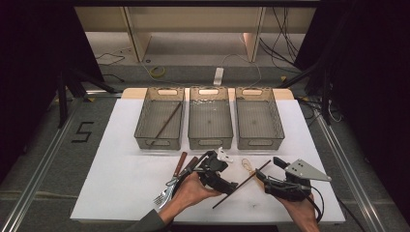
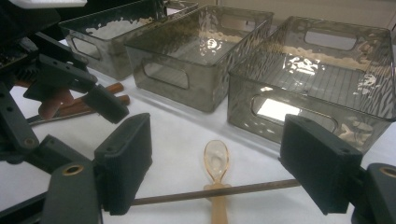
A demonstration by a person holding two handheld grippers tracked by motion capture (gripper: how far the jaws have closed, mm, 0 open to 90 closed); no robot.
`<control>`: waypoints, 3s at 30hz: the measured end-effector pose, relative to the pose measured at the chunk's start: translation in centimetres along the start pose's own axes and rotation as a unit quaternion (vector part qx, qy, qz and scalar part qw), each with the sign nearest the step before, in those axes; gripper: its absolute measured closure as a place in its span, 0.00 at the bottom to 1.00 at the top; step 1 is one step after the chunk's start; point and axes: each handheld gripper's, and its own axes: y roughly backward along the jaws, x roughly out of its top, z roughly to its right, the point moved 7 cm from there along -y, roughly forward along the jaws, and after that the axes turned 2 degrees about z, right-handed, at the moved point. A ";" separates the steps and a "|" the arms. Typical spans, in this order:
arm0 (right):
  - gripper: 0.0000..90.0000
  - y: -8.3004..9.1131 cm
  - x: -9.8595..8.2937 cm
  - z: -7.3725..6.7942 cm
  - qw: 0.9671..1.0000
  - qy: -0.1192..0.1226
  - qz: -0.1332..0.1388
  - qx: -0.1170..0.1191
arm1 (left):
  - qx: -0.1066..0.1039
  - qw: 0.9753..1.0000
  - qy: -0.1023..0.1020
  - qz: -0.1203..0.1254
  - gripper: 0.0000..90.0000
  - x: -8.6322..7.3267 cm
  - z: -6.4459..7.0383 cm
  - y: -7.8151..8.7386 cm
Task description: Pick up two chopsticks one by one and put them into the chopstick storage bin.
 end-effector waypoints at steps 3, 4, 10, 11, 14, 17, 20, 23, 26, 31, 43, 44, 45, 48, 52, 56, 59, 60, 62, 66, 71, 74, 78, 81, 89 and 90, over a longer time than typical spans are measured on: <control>0.29 0.0 0.0 0.1 1.000 -0.001 -0.002 0.000 | -0.002 1.000 -0.002 -0.004 0.23 -0.1 0.2 -0.3; 0.28 0.0 0.0 0.1 1.000 -0.001 -0.002 0.000 | -0.002 1.000 -0.002 -0.006 0.23 -0.2 0.2 -0.4; 0.28 0.0 0.0 0.1 1.000 0.001 -0.002 -0.001 | -0.003 1.000 -0.007 -0.015 0.24 -0.4 0.6 -0.7; 0.28 0.0 0.0 0.0 1.000 0.000 -0.001 0.000 | -0.004 1.000 -0.010 -0.017 0.25 -0.4 0.7 -0.8; 0.29 0.0 0.0 0.0 1.000 0.001 -0.001 0.000 | -0.007 1.000 -0.009 -0.015 0.27 -0.4 0.9 -1.0; 0.29 0.0 0.0 0.1 1.000 -0.001 0.000 -0.002 | -0.009 1.000 -0.015 -0.025 0.28 -0.5 1.2 -1.4; 0.29 0.0 0.0 0.1 1.000 0.000 0.000 -0.002 | -0.009 1.000 -0.015 -0.023 0.29 -0.6 1.5 -1.7; 0.28 0.0 0.0 0.0 1.000 -0.001 0.000 -0.001 | -0.011 0.999 -0.018 -0.030 0.31 -0.8 1.7 -2.0; 0.29 0.0 0.0 0.0 1.000 0.000 0.000 0.000 | -0.015 0.999 -0.021 -0.032 0.34 -0.9 1.9 -2.1; 0.29 0.0 0.0 0.0 1.000 0.001 0.000 0.000 | -0.023 0.999 -0.026 -0.034 0.42 -0.9 2.2 -2.5; 0.28 0.0 0.0 0.0 1.000 0.002 0.000 0.001 | -0.009 0.998 -0.042 -0.050 0.66 -1.1 2.1 -3.8; 0.29 0.1 0.0 0.0 1.000 0.002 0.000 0.000 | -0.011 0.998 -0.043 -0.054 0.68 -1.2 2.1 -3.9; 0.28 0.1 0.0 0.0 1.000 0.003 0.000 0.001 | -0.012 0.997 -0.042 -0.056 0.69 -1.2 2.1 -4.0; 0.29 0.1 0.0 0.0 1.000 0.003 0.000 0.001 | -0.008 0.997 -0.046 -0.060 0.72 -1.3 2.1 -4.1; 0.29 0.0 0.0 0.0 1.000 0.002 0.000 0.002 | -0.010 0.997 -0.048 -0.062 0.75 -1.3 2.1 -4.3; 0.29 0.0 0.0 -0.1 1.000 0.003 0.000 0.001 | -0.008 0.997 -0.047 -0.058 0.79 -1.2 2.1 -4.4; 0.29 0.0 0.0 -0.1 1.000 0.003 0.000 0.000 | -0.001 0.997 -0.054 -0.062 0.83 -1.2 2.0 -4.4; 0.29 0.0 0.0 -0.1 1.000 0.003 0.000 0.000 | 0.002 0.996 -0.055 -0.063 0.84 -1.2 2.0 -4.4; 0.29 0.0 0.0 -0.1 1.000 0.003 0.000 0.000 | 0.006 0.996 -0.062 -0.064 0.87 -1.2 2.1 -4.4; 0.28 0.0 0.0 -0.1 1.000 0.003 0.000 0.000 | 0.007 0.996 -0.064 -0.065 0.91 -1.2 2.2 -4.4; 0.29 0.0 0.0 0.0 1.000 0.003 -0.001 -0.001 | 0.005 0.997 -0.052 -0.061 0.94 -1.2 2.0 -4.4; 0.29 0.1 0.0 0.1 1.000 0.001 0.001 -0.003 | 0.004 0.997 -0.052 -0.059 0.95 -1.2 2.0 -4.3; 0.29 0.0 0.0 0.1 1.000 0.001 0.001 -0.001 | 0.004 0.997 -0.054 -0.052 0.95 -0.9 1.8 -3.9; 0.29 0.1 0.0 0.1 1.000 0.000 0.002 -0.001 | 0.005 0.998 -0.049 -0.041 0.95 -0.5 1.4 -3.3; 0.29 0.1 0.0 0.0 1.000 0.001 0.001 0.000 | 0.020 0.999 -0.038 -0.005 0.95 1.1 -0.5 -0.7; 0.29 0.1 0.0 0.1 1.000 0.002 0.000 0.000 | 0.020 0.999 -0.037 -0.003 0.95 1.3 -0.9 -0.3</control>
